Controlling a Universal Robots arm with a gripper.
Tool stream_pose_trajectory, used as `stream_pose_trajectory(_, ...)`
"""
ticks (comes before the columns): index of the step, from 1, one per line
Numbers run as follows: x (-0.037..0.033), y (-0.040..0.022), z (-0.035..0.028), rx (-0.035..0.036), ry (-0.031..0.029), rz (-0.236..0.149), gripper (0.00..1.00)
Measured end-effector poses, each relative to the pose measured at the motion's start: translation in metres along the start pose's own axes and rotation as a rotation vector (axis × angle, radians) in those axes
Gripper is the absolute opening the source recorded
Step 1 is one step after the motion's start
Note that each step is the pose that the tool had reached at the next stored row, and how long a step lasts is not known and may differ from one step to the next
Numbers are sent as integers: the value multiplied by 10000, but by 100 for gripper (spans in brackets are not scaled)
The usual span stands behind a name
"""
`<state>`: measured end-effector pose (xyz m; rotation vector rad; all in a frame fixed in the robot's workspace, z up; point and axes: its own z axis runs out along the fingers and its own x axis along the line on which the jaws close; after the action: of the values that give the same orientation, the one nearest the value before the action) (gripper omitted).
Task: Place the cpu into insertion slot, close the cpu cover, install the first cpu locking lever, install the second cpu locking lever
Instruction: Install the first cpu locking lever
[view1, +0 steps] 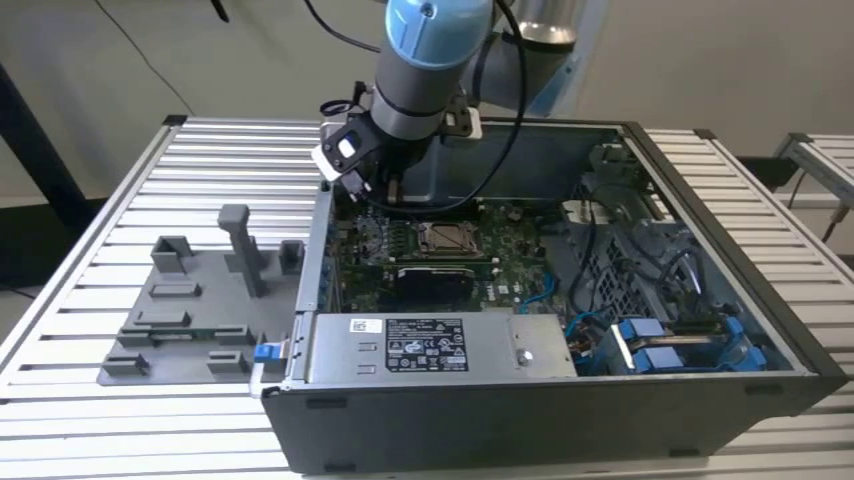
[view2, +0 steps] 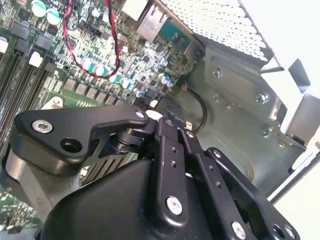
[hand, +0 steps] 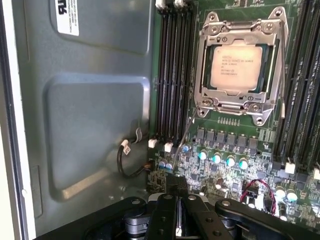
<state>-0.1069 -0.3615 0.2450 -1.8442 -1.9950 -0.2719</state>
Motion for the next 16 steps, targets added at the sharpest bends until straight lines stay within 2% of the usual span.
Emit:
stream_pose_trajectory(2, -6, 4, 12, 41, 16, -63, 11)
stream_pose_trajectory(10, -47, 19, 103, 2, 126, -113, 11)
stream_pose_trajectory(16, -50, 43, 100, 0, 169, -121, 11)
